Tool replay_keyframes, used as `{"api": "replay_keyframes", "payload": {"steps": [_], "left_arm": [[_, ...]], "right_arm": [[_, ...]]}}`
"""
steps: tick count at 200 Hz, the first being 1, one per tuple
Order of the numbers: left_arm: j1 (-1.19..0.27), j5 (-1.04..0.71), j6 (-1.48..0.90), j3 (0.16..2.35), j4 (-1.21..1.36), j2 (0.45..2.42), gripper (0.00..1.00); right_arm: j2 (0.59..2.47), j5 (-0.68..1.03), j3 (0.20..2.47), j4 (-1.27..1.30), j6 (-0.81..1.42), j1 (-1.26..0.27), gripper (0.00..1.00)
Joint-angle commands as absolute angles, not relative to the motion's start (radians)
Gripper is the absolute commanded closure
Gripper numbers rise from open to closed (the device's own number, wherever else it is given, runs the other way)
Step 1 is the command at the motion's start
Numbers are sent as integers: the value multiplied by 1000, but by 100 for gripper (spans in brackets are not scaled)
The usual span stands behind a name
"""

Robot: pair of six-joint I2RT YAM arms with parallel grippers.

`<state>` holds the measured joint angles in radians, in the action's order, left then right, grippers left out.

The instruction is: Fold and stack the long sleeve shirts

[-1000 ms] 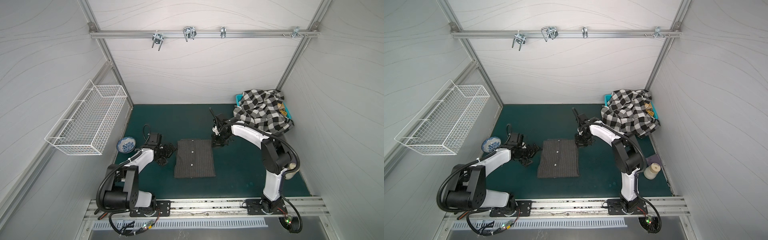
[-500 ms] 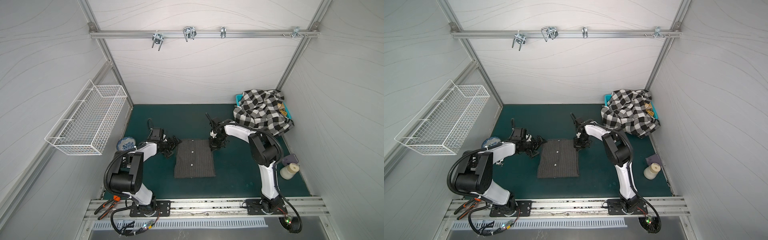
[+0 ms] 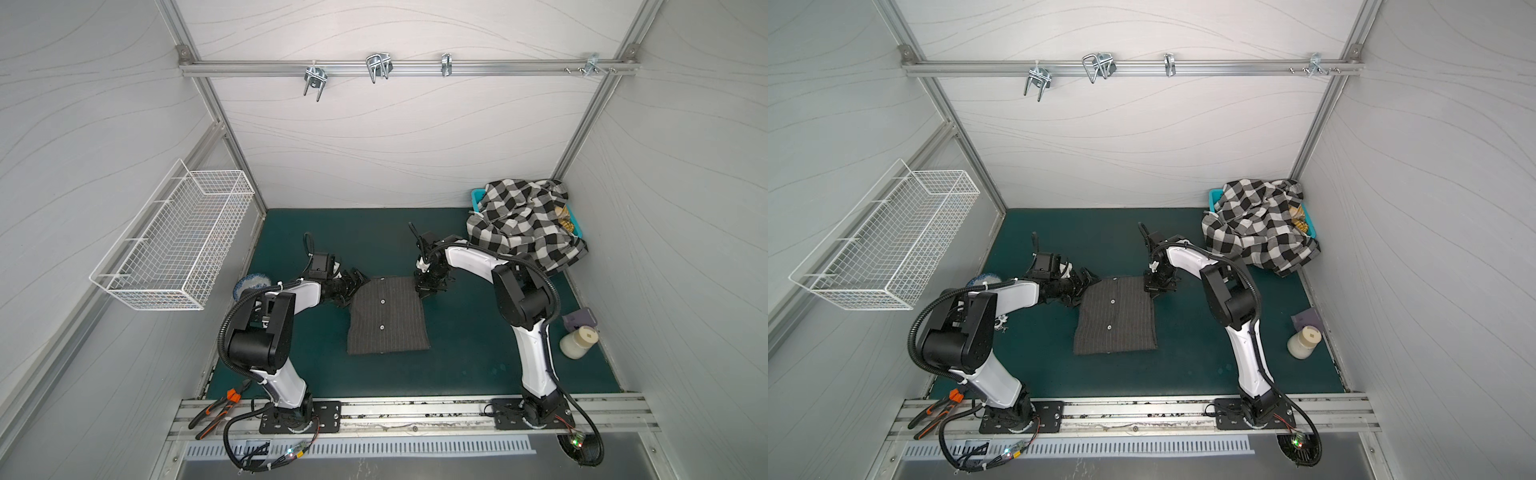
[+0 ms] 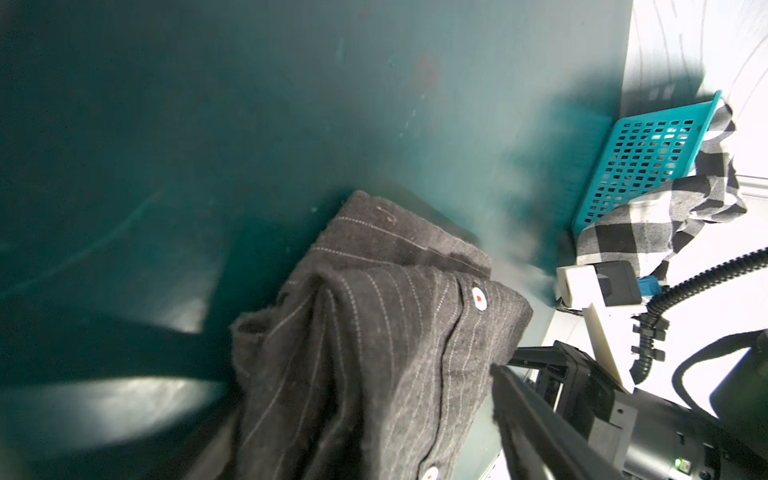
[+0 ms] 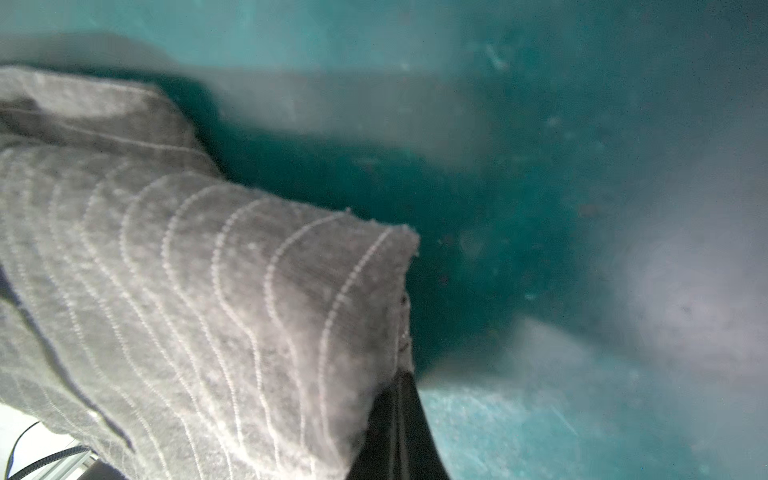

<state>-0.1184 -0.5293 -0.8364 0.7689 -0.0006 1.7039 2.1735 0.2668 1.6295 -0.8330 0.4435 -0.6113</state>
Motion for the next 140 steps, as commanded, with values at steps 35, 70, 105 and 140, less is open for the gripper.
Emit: {"api": "replay_keyframes", "payload": {"steps": [35,70,105,140], "left_arm": [[-166,-483,-850,650,-87,1786,40],[-168,-537,-877,654,-42,1767,55],[-195,-578,-896,678,-23,1742,68],[-206,-574,-884,704,-46,1751,87]], "right_arm": [[2224,250,1632,-848,433,-617,96],[2201,256,1621,-842,443,-619,96],[2181,261,1613,-838,450,-628,96],[2141,260,1607,-839,466,-632,96]]}}
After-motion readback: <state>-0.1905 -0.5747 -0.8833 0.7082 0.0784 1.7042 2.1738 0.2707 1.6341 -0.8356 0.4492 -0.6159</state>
